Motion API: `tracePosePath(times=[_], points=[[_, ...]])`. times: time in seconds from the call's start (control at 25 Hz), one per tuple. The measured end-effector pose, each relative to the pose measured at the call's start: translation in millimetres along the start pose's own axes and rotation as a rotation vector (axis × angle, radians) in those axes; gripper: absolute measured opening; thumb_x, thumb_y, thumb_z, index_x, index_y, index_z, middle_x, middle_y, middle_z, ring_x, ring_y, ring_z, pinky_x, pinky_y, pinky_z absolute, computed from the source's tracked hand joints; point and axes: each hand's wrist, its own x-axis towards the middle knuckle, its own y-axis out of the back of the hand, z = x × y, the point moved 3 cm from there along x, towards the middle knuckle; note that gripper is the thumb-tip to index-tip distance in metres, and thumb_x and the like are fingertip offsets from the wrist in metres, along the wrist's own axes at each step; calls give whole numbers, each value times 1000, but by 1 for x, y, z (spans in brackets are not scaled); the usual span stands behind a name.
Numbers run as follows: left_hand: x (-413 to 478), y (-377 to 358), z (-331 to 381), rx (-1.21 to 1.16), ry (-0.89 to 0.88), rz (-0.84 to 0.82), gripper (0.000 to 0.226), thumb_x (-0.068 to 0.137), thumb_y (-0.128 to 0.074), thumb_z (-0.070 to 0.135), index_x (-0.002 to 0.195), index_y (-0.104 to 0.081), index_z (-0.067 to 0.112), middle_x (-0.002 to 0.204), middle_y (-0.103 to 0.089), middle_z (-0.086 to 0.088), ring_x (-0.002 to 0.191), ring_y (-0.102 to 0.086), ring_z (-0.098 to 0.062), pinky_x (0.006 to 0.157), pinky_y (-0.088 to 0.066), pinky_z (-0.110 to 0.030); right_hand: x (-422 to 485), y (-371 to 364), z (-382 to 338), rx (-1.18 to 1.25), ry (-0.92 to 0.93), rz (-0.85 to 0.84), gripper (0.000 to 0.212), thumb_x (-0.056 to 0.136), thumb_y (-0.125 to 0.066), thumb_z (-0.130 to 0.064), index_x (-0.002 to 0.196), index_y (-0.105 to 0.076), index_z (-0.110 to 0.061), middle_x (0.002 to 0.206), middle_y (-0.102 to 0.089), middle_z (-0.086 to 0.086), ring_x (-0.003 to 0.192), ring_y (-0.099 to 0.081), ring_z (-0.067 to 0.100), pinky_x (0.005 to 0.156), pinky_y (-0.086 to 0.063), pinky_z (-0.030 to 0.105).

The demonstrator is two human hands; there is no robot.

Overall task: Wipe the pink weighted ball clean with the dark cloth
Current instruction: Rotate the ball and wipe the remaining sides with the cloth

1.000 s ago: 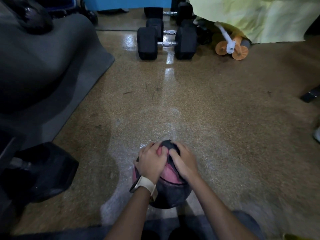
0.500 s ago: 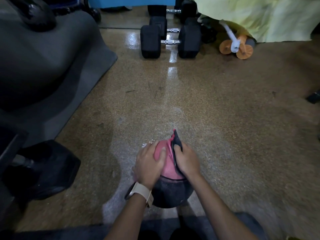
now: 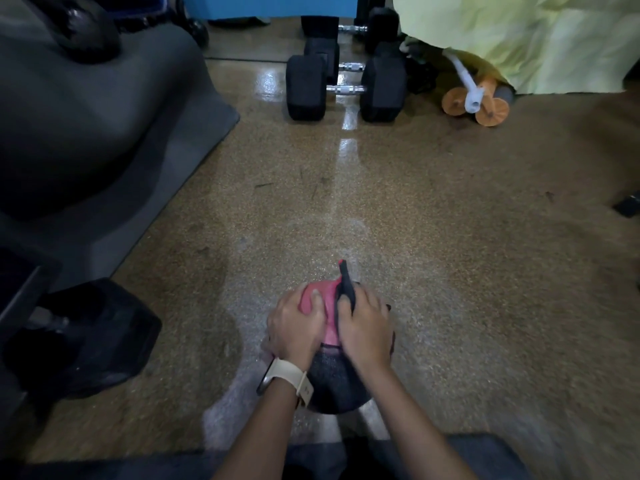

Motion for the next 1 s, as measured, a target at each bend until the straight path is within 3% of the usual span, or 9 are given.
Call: tracePosePath(times=[0.12,0.2,0.32,0.4,0.52,0.64,0.72,0.84,1.0], points=[[13,3,-8,-14,56,-34,46,99,-50,48,138,-62,27,143,-63,-5,131,-57,-32,113,-42,-41,-79,-15,1,-57,273,45,52,99,-18,-50,147,-32,-36,156,-29,-7,146,-18,24,117,-7,42],[11,5,-13,-8,83,-29,51,99,-42,52,144,-55,31,152,-55,-4,138,-51,-32,117,-38,-43,-91,-8,22,111,272,57,50,99,-22,-48,147,-28,-37,157,-24,-10,148,-10,17,119,-6,34],[-20,1,-14,1,86,23,55,101,-33,50,152,-43,32,161,-40,-4,147,-38,-33,122,-28,-52,-21,5,39,351,-2,35,45,94,-28,-42,121,-56,-19,123,-56,2,121,-49,23,99,-38,38],[-36,1,-17,15,68,47,62,101,-26,51,156,-37,25,164,-35,-6,150,-32,-33,123,-23,-52,21,12,30,274,-84,-23,38,96,-33,-35,106,-60,-11,98,-61,8,100,-59,32,76,-39,35],[-22,2,-3,109,-162,-10,77,86,-14,49,149,-50,21,156,-49,-6,145,-41,-29,123,-26,-46,-17,4,9,-10,99,39,47,95,-29,-38,127,-55,-16,128,-59,9,122,-50,32,97,-40,42],[-5,1,12,206,-228,-65,60,86,-28,49,134,-62,39,145,-59,9,139,-50,-21,116,-38,-51,-67,9,6,-113,284,40,53,94,-26,-47,144,-37,-35,152,-38,-7,139,-32,22,113,-21,45],[-3,0,14,222,-210,-21,63,83,-29,57,128,-67,37,140,-64,9,132,-56,-22,108,-45,-50,-28,6,11,-101,235,-74,52,95,-23,-48,143,-37,-36,152,-36,-9,140,-31,19,115,-19,43],[-4,-3,11,238,-203,6,66,79,-28,64,126,-68,39,138,-65,10,128,-59,-22,105,-47,-50,37,3,13,127,27,-214,40,97,-31,-38,125,-55,-23,134,-56,4,121,-50,26,98,-37,38],[4,-6,10,155,-124,-11,60,82,-35,61,126,-69,39,140,-63,12,132,-57,-18,110,-45,-51,-46,-1,16,90,203,19,52,98,-23,-42,144,-40,-25,152,-37,-1,142,-30,19,115,-20,36]])
